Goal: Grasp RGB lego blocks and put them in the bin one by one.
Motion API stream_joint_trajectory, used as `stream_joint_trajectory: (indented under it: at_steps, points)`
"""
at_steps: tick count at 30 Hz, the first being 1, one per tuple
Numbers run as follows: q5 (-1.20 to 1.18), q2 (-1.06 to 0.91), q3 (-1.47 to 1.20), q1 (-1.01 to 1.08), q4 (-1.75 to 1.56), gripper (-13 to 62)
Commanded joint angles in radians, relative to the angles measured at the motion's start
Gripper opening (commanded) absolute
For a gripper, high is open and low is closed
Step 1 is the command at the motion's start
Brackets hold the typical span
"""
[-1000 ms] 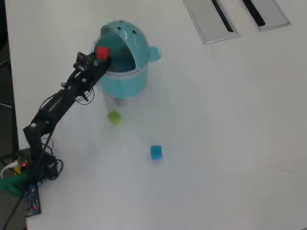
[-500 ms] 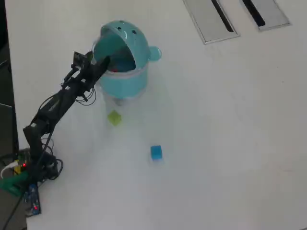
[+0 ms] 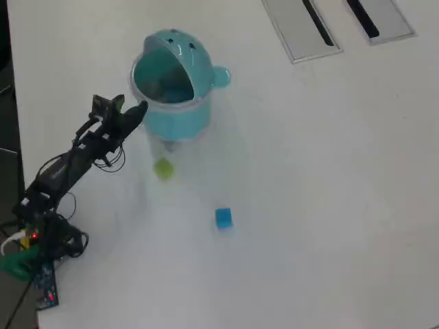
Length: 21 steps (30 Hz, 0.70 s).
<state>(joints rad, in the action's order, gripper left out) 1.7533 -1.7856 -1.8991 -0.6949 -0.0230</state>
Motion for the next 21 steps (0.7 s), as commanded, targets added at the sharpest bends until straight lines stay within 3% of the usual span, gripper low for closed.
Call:
stream_joint_trajectory:
  at_steps: [1, 9, 16, 21]
  points:
    - [0.009, -0.086, 0.003, 0.046, -0.106, 30.3]
    - [-0.049, -0.267, -0.229, 0.229, -0.054, 33.9]
    - [-0.227, -0.419, -0.459, 0.244, 0.103, 34.1]
    - [-0.291, -0.413, -0.518, 0.247, 0.089, 34.5]
